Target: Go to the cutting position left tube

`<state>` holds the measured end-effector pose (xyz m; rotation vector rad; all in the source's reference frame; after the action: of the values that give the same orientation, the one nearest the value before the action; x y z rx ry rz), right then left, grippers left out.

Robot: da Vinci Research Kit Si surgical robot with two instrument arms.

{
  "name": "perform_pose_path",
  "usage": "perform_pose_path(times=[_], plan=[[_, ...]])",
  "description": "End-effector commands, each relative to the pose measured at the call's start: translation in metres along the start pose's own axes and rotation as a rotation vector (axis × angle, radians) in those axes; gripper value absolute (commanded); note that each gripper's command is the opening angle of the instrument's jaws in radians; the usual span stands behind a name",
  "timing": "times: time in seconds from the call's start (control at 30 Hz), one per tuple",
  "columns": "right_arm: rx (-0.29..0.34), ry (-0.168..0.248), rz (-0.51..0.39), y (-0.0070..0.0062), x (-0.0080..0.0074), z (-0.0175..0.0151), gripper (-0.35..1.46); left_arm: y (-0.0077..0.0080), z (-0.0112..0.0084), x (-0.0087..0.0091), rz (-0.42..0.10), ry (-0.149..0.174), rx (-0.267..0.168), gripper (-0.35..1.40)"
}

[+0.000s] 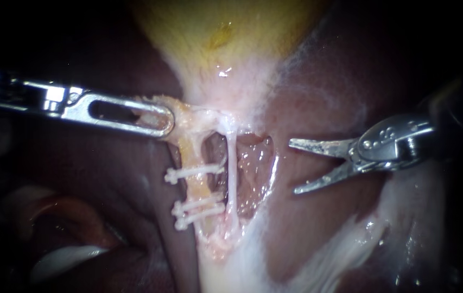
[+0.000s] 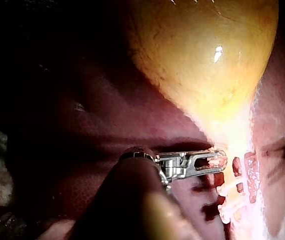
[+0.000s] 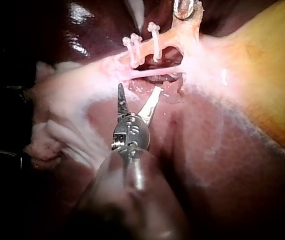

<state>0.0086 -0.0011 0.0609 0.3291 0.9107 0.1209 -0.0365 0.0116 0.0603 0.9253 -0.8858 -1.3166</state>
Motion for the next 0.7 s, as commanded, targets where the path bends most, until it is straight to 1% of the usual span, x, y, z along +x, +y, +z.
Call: perform_pose_path(times=[0.03, 0.27, 0.5, 0.63, 0.7], plan=[[0.007, 0.002, 0.011, -0.0001, -0.0001, 0.0003, 1.44, 0.0001, 0.0001, 0.0, 0.001, 0.0, -0.001, -0.35], [0.035, 0.012, 0.073, -0.0007, -0.0003, 0.0032, 1.43, -0.0001, 0.0, 0.0002, 0.0, 0.0, -0.001, -0.35], [0.082, 0.025, 0.134, -0.0012, -0.0014, 0.0069, 1.36, -0.0005, 0.0, 0.0004, 0.0, -0.002, -0.003, -0.35], [0.108, 0.01, 0.156, -0.0016, -0.0023, 0.0093, 1.36, -0.0005, 0.0, 0.0004, 0.0, -0.002, -0.003, -0.35], [0.121, -0.002, 0.168, -0.0018, -0.0028, 0.0104, 1.32, -0.0006, 0.0, 0.0005, -0.001, -0.002, -0.003, -0.35]])
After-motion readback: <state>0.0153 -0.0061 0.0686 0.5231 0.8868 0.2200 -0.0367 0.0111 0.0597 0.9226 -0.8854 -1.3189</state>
